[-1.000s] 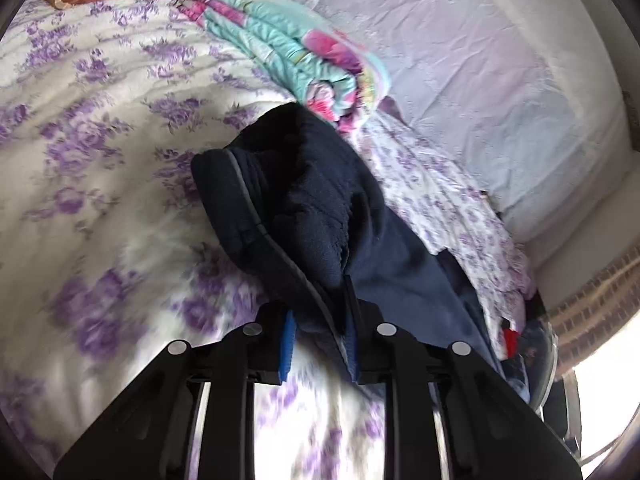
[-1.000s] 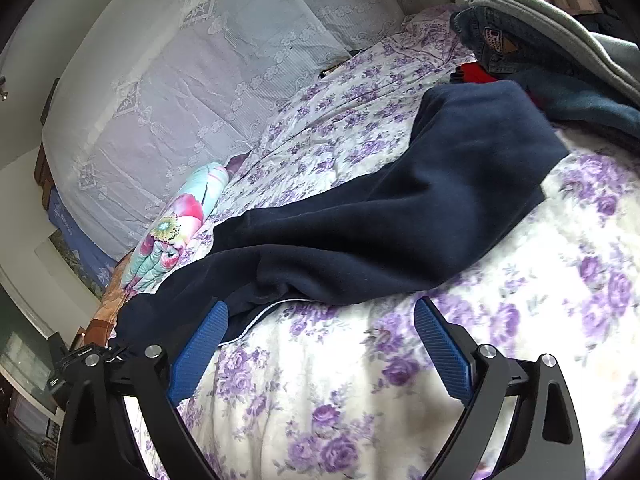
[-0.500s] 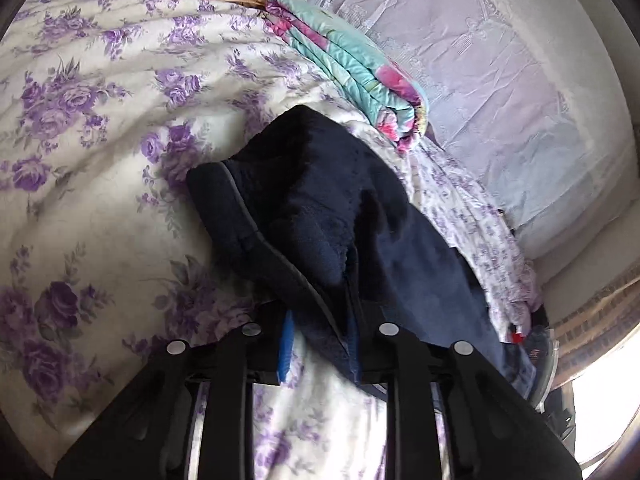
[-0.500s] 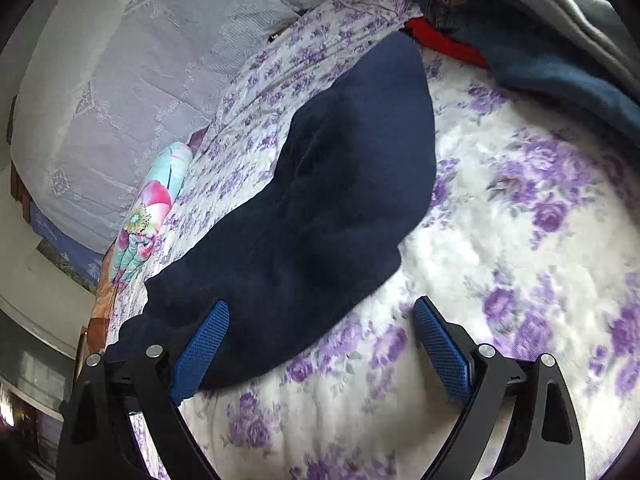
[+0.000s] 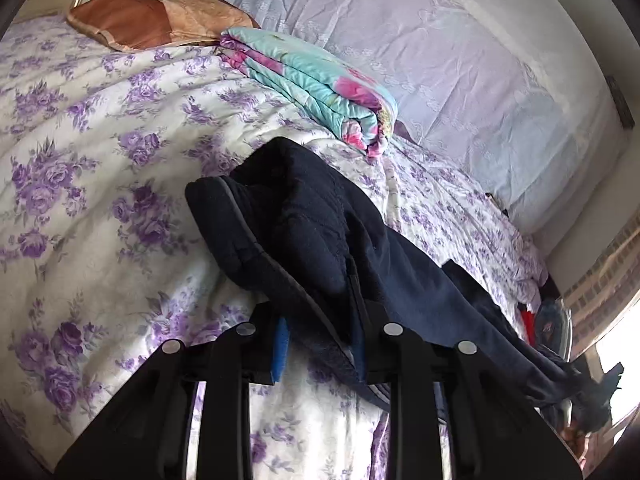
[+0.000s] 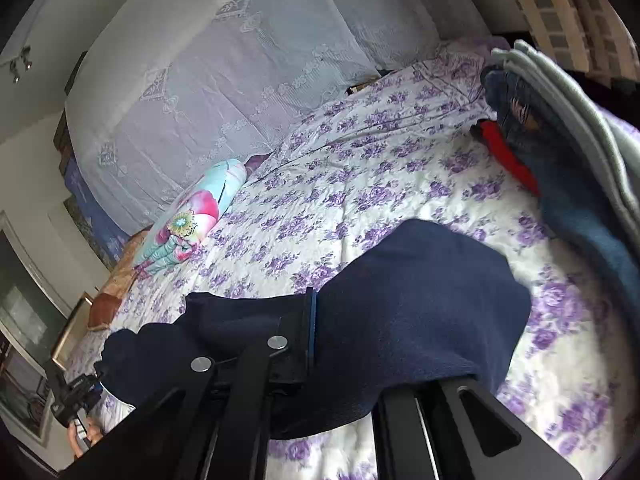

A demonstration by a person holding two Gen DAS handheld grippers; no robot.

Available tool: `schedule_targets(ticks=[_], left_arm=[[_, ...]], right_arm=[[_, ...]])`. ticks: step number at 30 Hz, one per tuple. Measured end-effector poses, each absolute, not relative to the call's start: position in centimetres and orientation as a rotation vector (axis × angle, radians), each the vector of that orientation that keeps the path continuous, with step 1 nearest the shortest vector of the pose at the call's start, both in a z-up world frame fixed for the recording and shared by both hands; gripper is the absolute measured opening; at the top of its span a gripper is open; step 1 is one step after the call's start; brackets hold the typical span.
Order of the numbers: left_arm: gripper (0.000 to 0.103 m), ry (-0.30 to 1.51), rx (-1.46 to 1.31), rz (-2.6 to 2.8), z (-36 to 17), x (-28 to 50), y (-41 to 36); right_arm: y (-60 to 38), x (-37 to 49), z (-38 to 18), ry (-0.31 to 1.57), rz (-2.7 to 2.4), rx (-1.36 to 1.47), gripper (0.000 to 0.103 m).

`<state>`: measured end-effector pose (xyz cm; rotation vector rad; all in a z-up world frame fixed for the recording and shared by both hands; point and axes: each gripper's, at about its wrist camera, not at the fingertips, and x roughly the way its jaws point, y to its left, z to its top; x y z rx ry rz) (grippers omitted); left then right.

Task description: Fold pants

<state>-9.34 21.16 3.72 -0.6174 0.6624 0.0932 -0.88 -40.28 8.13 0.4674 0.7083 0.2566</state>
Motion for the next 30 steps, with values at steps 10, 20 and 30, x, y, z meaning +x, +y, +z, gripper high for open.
schedule_targets(ticks=[10, 20, 30], left_arm=[[0.037, 0.721, -0.717, 0.102, 2.2, -12.7, 24.2], [0.053, 0.643, -0.778, 0.047, 6.0, -14.4, 24.9], [0.053, 0.771, -0.817, 0.033, 3.0, -10.7, 23.0]], right_arm=[[-43.8, -5.4, 0.9, 0.928, 0.184, 0.409, 0.063], [-46.0, -9.2, 2.9, 0.833, 0.158, 0.524, 0.067], [-45.0, -8.8, 2.3, 0.837, 0.159, 0.532, 0.067]])
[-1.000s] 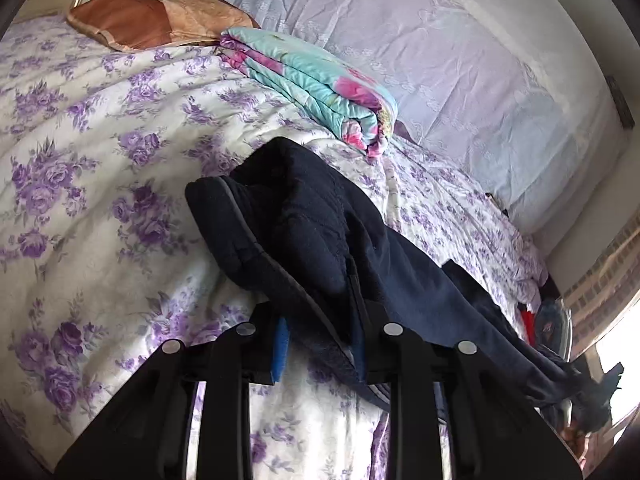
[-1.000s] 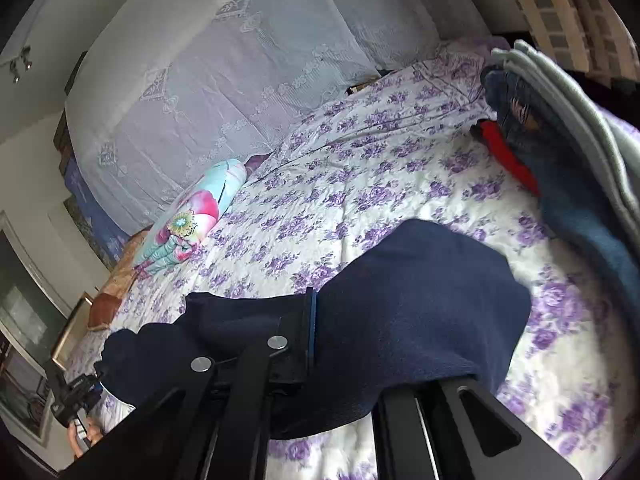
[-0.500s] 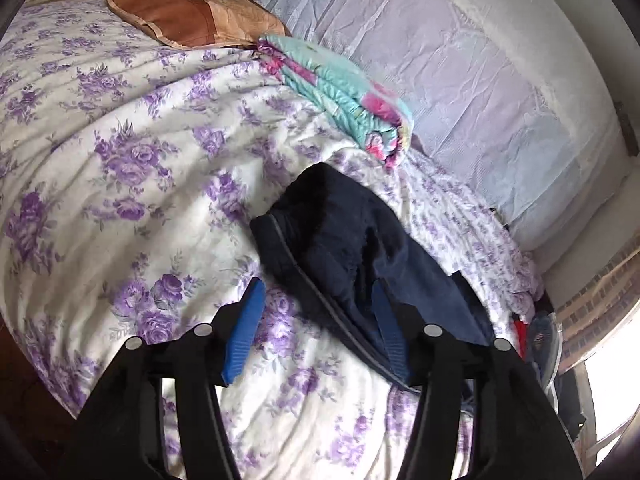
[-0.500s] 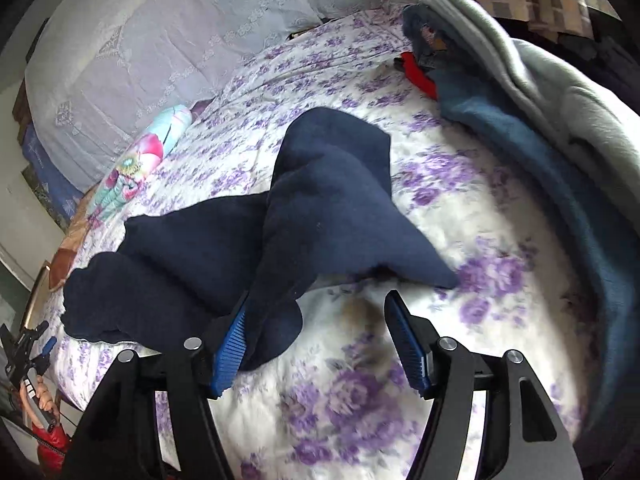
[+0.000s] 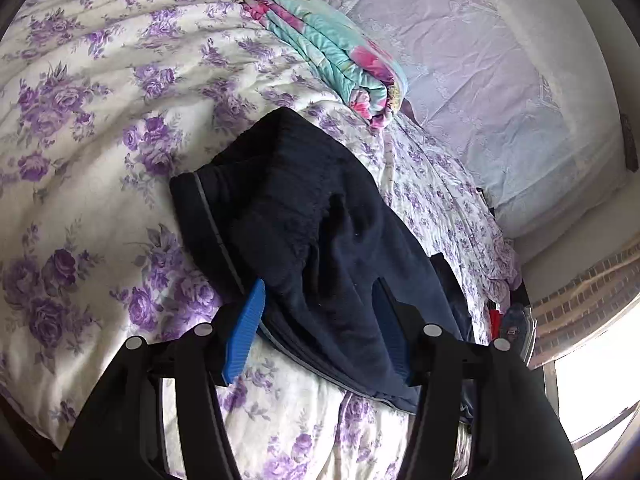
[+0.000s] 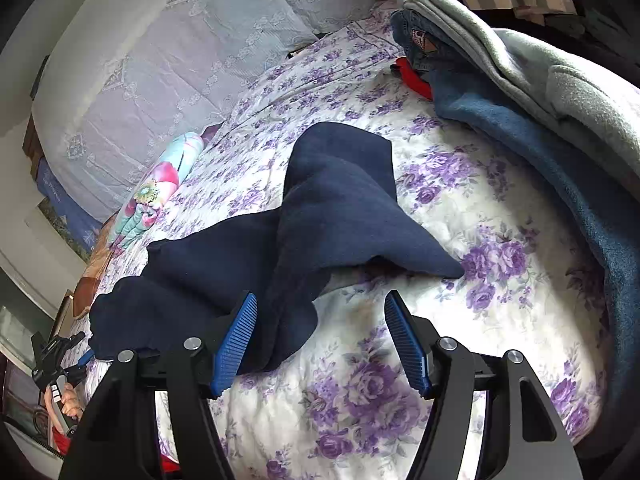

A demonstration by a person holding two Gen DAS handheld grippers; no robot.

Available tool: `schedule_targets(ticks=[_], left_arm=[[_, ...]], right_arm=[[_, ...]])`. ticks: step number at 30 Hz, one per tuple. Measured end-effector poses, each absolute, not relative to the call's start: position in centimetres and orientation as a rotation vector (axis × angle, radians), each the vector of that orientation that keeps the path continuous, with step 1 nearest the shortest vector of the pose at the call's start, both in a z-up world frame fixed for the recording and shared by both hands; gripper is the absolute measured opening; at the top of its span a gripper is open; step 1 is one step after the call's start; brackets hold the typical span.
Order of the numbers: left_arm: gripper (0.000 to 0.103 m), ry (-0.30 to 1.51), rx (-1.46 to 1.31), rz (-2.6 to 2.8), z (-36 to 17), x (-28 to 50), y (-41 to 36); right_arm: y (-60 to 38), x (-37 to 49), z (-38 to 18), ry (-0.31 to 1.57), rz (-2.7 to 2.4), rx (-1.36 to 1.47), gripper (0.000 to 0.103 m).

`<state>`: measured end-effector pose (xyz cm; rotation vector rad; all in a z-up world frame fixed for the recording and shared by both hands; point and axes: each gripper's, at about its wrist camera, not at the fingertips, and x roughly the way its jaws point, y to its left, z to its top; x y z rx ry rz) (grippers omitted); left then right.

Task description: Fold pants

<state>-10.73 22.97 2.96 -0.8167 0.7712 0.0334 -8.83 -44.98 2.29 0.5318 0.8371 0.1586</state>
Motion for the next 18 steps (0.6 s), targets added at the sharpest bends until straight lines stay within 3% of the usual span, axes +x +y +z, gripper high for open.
schedule_targets(ticks=[13, 14, 18], left_arm=[[0.053, 0.819, -0.748, 0.095, 2.6, -9.0, 21.9], [0.05, 0.816, -0.748, 0.098, 2.5, -8.7, 21.9], [0.021, 0.788, -0.762, 0.113, 2.1, -8.6, 22.0]], right_arm=[[-44.8, -8.9, 2.0, 0.826, 0.154, 0.546, 0.067], [-44.8, -9.0, 2.1, 0.822, 0.156, 0.547, 0.067], [-44.9, -9.1, 2.3, 0.819, 0.158, 0.556, 0.067]])
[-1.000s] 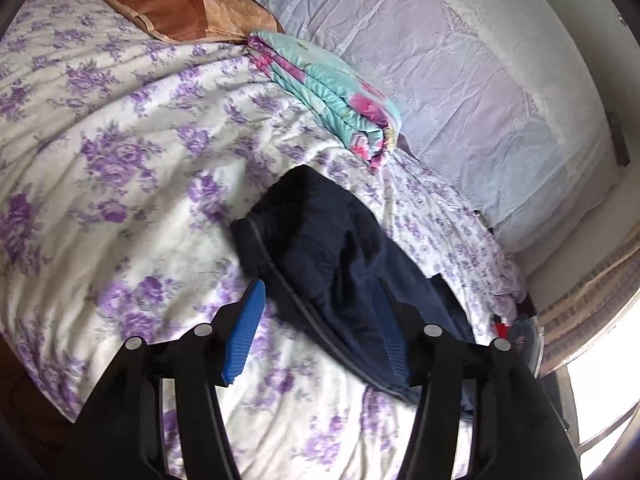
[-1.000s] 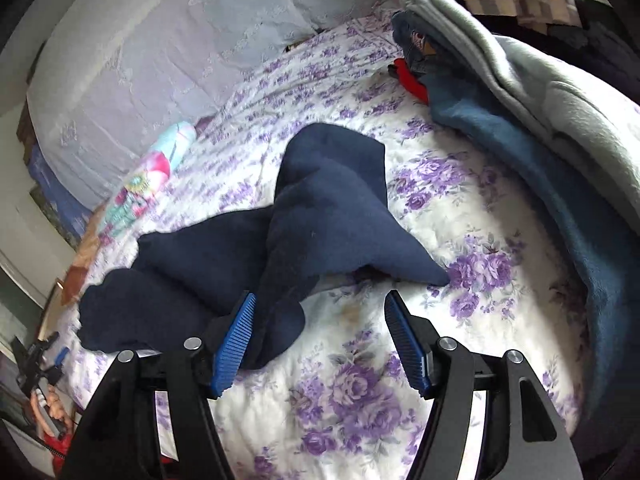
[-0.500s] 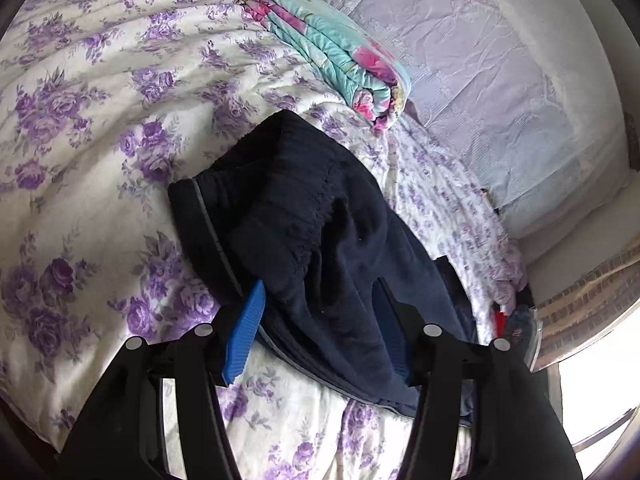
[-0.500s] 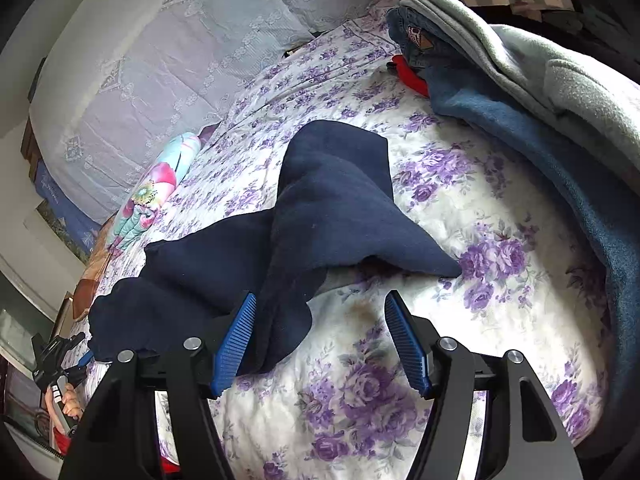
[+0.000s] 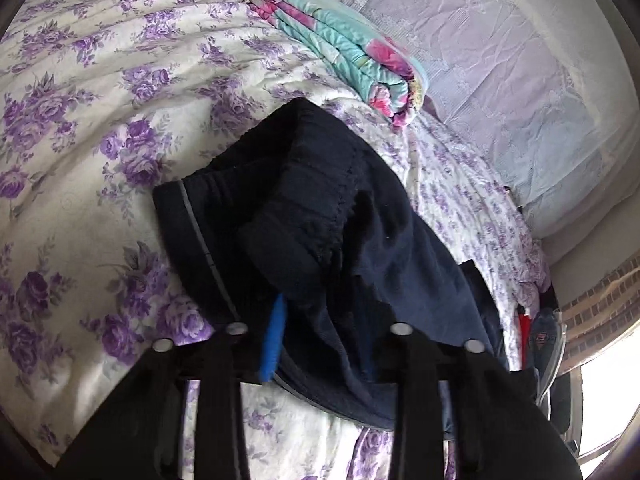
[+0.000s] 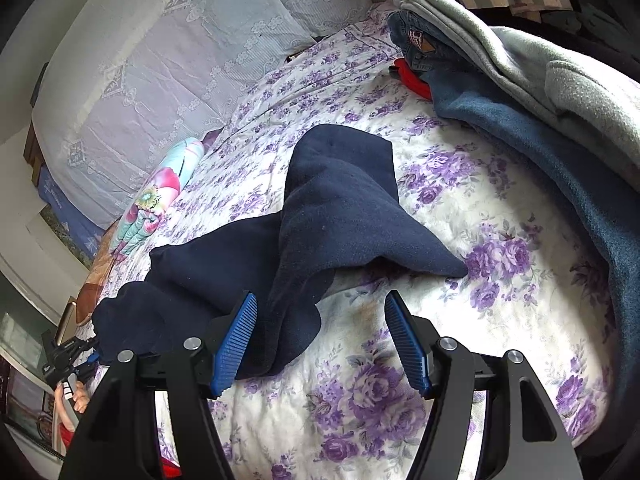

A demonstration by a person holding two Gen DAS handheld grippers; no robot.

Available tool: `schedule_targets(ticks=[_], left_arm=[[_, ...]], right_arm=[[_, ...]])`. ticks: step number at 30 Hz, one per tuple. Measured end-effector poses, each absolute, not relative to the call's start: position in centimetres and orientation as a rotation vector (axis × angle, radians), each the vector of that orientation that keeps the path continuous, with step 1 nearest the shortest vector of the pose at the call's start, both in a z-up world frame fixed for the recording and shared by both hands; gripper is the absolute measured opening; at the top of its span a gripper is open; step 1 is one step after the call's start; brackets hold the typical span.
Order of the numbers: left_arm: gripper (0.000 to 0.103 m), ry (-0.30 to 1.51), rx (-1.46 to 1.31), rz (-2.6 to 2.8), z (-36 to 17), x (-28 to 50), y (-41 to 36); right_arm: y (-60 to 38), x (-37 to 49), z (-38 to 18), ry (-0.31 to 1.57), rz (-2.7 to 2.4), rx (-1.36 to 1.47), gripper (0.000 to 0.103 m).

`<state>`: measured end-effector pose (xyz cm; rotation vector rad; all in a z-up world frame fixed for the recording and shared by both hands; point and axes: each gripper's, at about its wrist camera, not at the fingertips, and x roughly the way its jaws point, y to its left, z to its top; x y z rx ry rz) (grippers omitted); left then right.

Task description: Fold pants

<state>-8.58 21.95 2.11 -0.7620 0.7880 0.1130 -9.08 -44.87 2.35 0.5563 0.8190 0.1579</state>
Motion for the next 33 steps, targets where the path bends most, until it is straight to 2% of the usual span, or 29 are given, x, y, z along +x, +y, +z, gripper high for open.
schedule_targets(ticks=[2, 11, 16, 17, 19, 20, 21, 28, 33], left_arm=[[0.013, 0.738, -0.803, 0.087, 2.5, -9.6, 22.5], [0.013, 0.562, -0.776, 0.07, 8.3, -12.9, 23.9], [0.013, 0.559, -0.821, 0.109, 8.0, -13.0, 25.8], [0.013, 0.56, -0.84, 0.105, 7.7, -13.0, 26.1], [0.012, 0.56, -0.855, 0.106, 7.3, -13.2, 26.3], [0.013, 0.562, -0.845, 0.112, 7.3, -13.2, 26.2], [0.013, 0.566, -0.825, 0.119, 7.4, -13.3, 25.9], [0.013, 0.546, -0.703, 0.077, 10.9, -12.9, 23.7], [0.013, 0.513, -0.648, 0.068, 14.2, -9.7, 22.8]], right_arm=[[-45.2, -9.2, 2.7, 0.815, 0.159, 0.571, 0.067], [-46.9, -9.4, 2.8, 0.806, 0.202, 0.708, 0.067], [-48.3, -8.0, 2.1, 0.806, 0.231, 0.854, 0.067], [-48.4, -7.7, 2.1, 0.797, 0.231, 0.869, 0.064], [-48.1, -7.2, 2.5, 0.772, 0.251, 0.865, 0.038], [-47.8, -7.1, 2.8, 0.764, 0.259, 0.837, 0.013], [-47.6, -7.1, 3.2, 0.751, 0.258, 0.804, 0.005], [-47.0, -9.2, 6.5, 0.63, 0.22, 0.659, 0.005], [-47.5, -6.0, 9.8, 0.595, 0.239, 0.634, 0.005]])
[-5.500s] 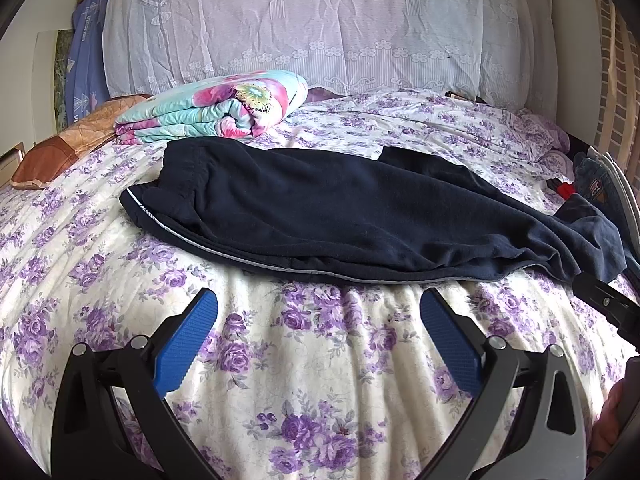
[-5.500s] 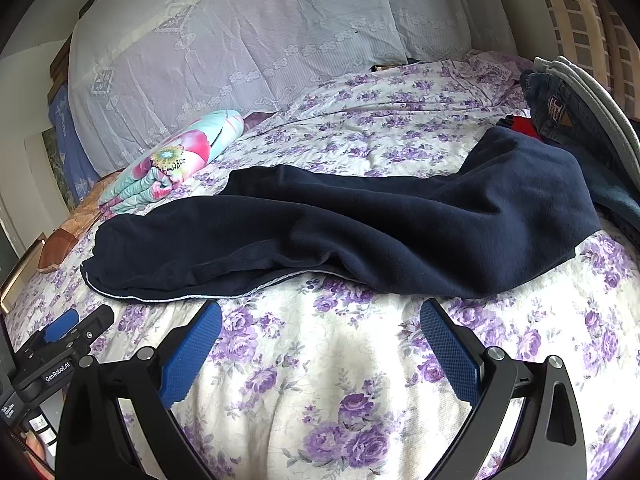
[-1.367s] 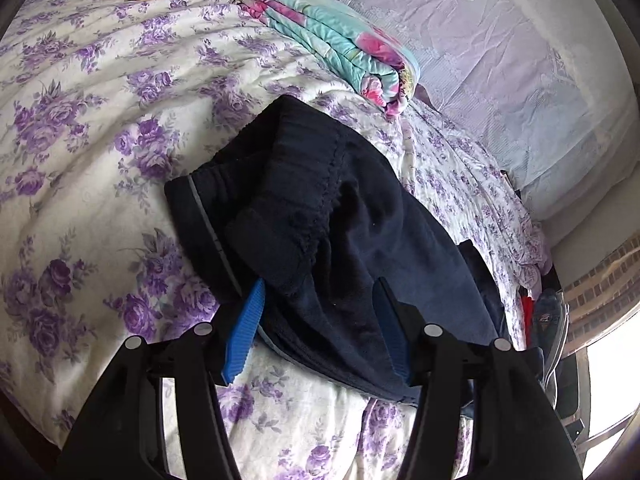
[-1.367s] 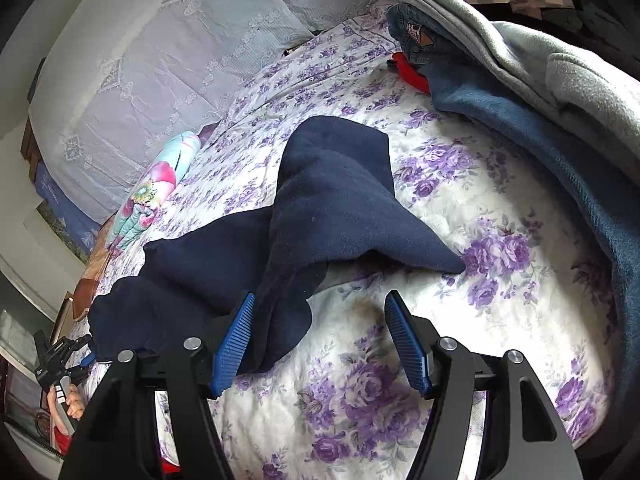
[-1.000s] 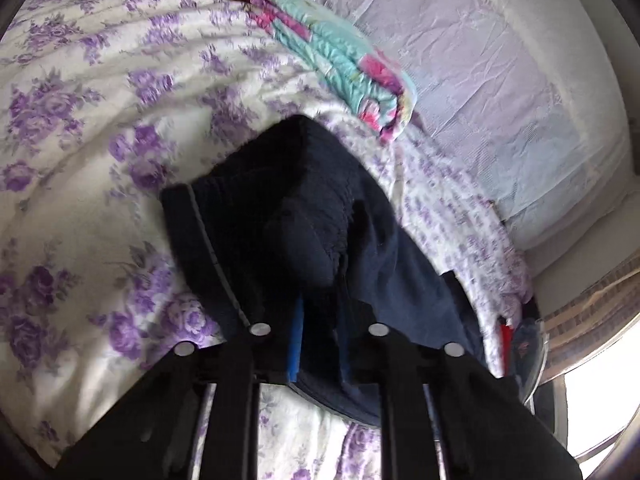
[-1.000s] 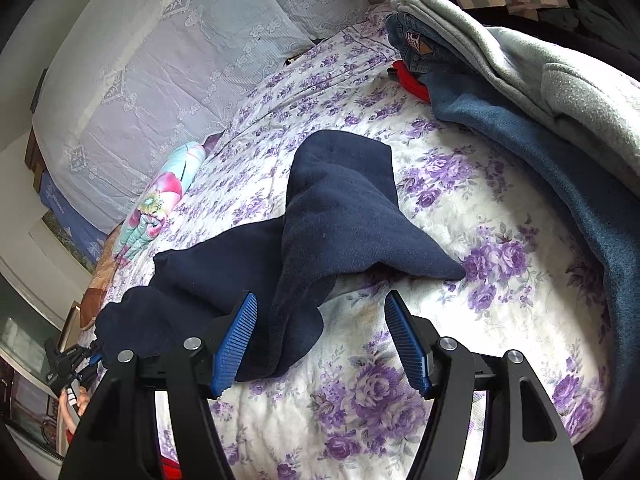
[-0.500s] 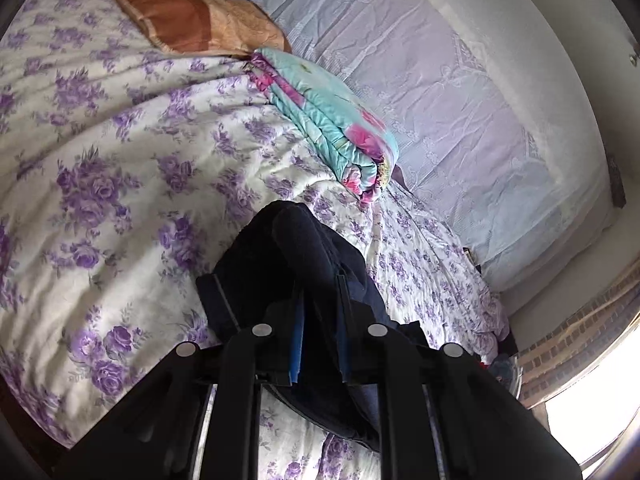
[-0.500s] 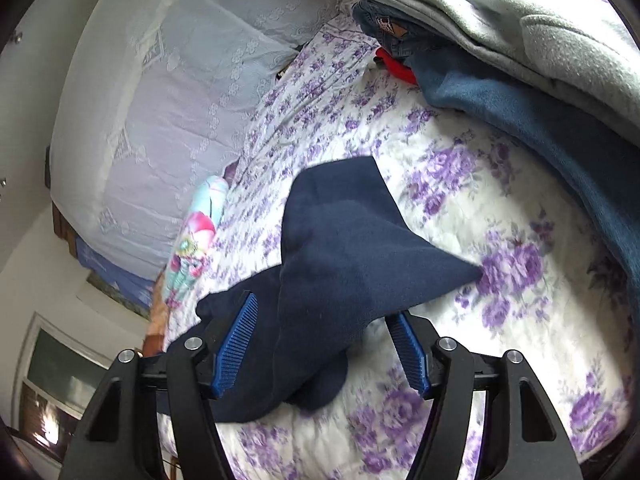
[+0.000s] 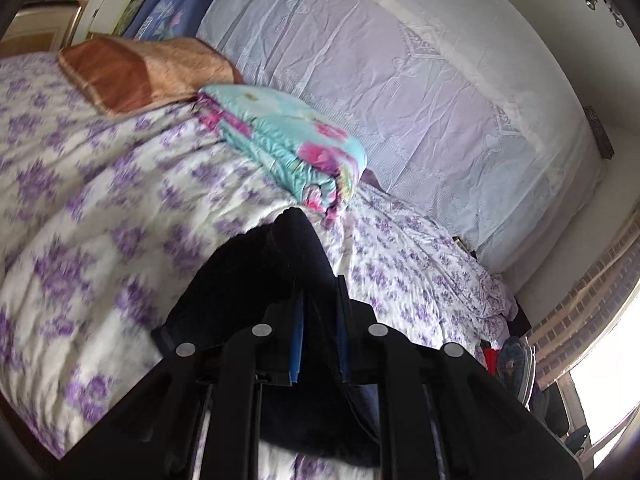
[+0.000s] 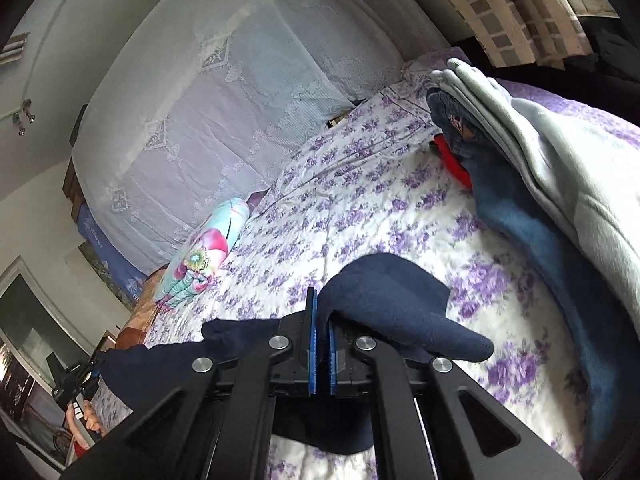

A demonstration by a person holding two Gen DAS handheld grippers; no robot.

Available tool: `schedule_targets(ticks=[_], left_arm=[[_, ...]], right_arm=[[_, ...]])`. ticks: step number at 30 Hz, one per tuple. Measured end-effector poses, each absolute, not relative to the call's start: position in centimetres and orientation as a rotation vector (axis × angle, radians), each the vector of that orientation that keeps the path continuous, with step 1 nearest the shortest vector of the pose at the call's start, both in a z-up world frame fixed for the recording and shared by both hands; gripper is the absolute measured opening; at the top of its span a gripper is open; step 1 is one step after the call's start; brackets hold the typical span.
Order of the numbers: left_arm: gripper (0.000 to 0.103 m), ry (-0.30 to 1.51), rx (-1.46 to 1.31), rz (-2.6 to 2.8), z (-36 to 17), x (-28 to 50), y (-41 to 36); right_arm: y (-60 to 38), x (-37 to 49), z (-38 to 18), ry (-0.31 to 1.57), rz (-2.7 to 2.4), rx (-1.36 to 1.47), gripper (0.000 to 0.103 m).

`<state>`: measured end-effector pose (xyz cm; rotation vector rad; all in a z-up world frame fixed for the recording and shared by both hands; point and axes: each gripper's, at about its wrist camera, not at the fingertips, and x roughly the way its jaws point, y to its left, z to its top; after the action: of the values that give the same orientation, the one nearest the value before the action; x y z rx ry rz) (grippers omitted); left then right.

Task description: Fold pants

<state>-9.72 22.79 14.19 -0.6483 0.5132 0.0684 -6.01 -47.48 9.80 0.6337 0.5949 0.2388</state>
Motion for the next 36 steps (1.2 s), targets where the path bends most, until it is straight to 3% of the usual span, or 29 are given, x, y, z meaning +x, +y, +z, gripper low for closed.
schedule_targets(ticks=[13, 20, 23, 24, 26, 28, 30, 34, 36], left_arm=[[0.014, 0.564, -0.631, 0.253, 13.3, 9.0, 23.6], [0.016, 0.605, -0.61, 0.35, 9.5, 17.3, 24.1], [0.027, 0.667, -0.671, 0.377, 5.3, 19.3, 25.2], [0.034, 0.692, -0.679, 0.38, 3.9, 19.9, 25.6], [0.034, 0.728, -0.681, 0.353, 2.2, 20.5, 26.2], [0.042, 0.708, -0.625, 0.333, 3.1, 20.6, 26.2], [0.084, 0.66, -0.543, 0.402, 4.2, 20.1, 26.0], [0.088, 0.575, -0.563, 0.412, 5.4, 18.2, 26.8], [0.088, 0.557, -0.598, 0.405, 5.5, 17.4, 27.3]], right_arm=[[-46.9, 15.2, 7.6, 0.73, 0.136, 0.669, 0.005], [-43.7, 27.4, 2.2, 0.839, 0.062, 0.566, 0.005], [-42.6, 31.1, -1.3, 0.91, 0.021, 0.51, 0.013], [-42.3, 31.5, -2.2, 0.923, 0.017, 0.485, 0.026], [-41.9, 32.1, -3.8, 0.913, 0.046, 0.458, 0.031], [-41.9, 31.9, -3.3, 0.883, 0.078, 0.463, 0.047], [-42.4, 31.3, -1.7, 0.806, 0.078, 0.484, 0.056], [-44.3, 28.2, 2.1, 0.573, 0.001, 0.454, 0.062], [-44.8, 27.7, 2.7, 0.564, -0.055, 0.393, 0.064]])
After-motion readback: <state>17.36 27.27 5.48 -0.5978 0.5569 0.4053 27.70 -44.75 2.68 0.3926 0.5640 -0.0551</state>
